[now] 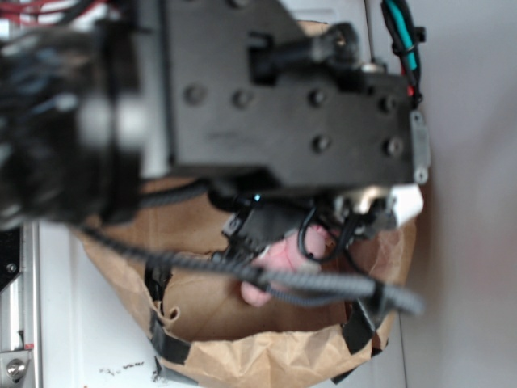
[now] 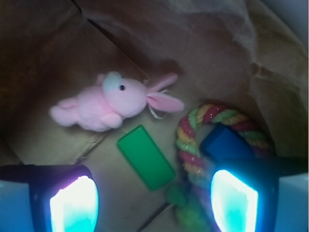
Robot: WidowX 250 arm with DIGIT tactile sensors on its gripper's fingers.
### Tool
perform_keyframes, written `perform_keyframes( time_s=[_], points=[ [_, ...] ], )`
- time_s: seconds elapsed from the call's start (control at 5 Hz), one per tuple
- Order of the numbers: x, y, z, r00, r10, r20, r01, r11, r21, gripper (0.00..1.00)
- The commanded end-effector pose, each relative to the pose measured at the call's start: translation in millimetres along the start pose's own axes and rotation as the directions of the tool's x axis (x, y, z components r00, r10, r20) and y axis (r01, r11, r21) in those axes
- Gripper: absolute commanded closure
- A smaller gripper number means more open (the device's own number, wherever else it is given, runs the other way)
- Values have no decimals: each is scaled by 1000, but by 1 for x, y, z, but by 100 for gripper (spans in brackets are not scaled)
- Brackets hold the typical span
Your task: Grab the multicolored rope.
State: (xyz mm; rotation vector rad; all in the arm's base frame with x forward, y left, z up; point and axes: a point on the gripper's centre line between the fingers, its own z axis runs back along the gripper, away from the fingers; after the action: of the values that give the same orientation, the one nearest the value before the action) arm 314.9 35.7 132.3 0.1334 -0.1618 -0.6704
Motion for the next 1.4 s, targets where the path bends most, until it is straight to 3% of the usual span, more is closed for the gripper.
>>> perform_keyframes(
  time_s=[0.0, 0.4, 1.2],
  points=[
    [-18, -11, -4, 999, -47, 7, 47, 999, 18, 0],
    [-19, -9, -9, 994, -96, 42, 95, 995, 22, 0],
    [-19, -9, -9, 994, -96, 42, 95, 995, 22, 0]
  ],
)
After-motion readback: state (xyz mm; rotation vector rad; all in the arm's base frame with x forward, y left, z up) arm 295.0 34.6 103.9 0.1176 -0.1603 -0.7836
